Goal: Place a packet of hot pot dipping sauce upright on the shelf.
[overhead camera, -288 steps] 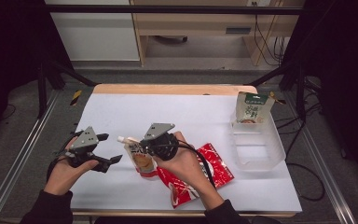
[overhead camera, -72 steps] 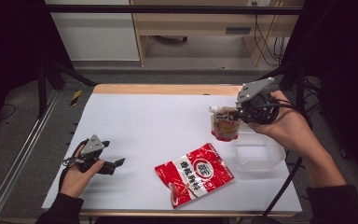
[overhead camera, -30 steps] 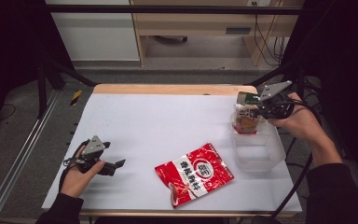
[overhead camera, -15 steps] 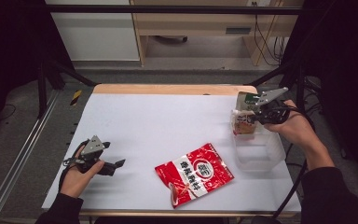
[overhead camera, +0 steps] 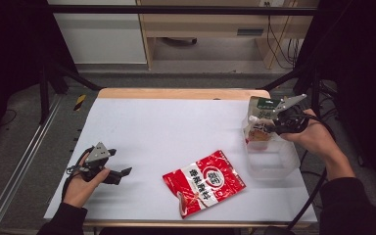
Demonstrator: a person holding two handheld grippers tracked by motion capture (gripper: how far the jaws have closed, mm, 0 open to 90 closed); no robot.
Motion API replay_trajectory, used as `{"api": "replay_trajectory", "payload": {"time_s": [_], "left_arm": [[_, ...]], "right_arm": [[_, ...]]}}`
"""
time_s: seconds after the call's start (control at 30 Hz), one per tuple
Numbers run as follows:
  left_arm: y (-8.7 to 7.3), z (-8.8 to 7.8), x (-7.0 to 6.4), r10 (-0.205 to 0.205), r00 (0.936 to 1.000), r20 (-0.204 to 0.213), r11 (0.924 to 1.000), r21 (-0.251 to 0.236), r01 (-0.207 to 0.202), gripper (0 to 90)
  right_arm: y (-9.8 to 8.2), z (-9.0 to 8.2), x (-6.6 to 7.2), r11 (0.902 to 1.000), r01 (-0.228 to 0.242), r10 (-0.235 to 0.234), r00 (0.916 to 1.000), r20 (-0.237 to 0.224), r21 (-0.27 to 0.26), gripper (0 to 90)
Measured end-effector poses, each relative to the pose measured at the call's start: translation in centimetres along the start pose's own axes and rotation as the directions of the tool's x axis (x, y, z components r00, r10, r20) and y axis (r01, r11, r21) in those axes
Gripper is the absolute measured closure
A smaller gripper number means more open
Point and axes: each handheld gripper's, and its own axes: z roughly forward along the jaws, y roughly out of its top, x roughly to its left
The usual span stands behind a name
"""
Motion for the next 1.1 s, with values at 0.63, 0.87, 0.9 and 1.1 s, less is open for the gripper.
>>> {"api": "replay_trajectory", "payload": {"time_s": [0.63,0.87,0.9,1.1], "left_arm": [[0.9,0.9,-2.0,0.050,0.9986,0.019,0.9987,0.005,-0.050,6.8],[1.3,1.4,-3.2,0.075,0.9964,0.039,0.9971,0.011,-0.075,6.8],[1.4,1.5,-3.4,0.079,0.9958,0.045,0.9967,0.012,-0.080,6.8],[1.8,2.3,-4.5,0.108,0.9918,0.068,0.9937,0.022,-0.110,6.8]], "right_arm": [[2.9,-7.2,6.0,0.9778,-0.055,0.086,0.9856,0.146,-0.202,18.9],[3.8,-8.5,10.5,0.9687,0.022,0.025,0.9825,0.185,-0.247,12.1],[3.8,-8.5,11.0,0.9663,0.024,0.023,0.9837,0.179,-0.256,12.1],[4.0,-7.3,14.4,0.9681,0.001,0.028,0.9935,0.111,-0.250,14.5]]}}
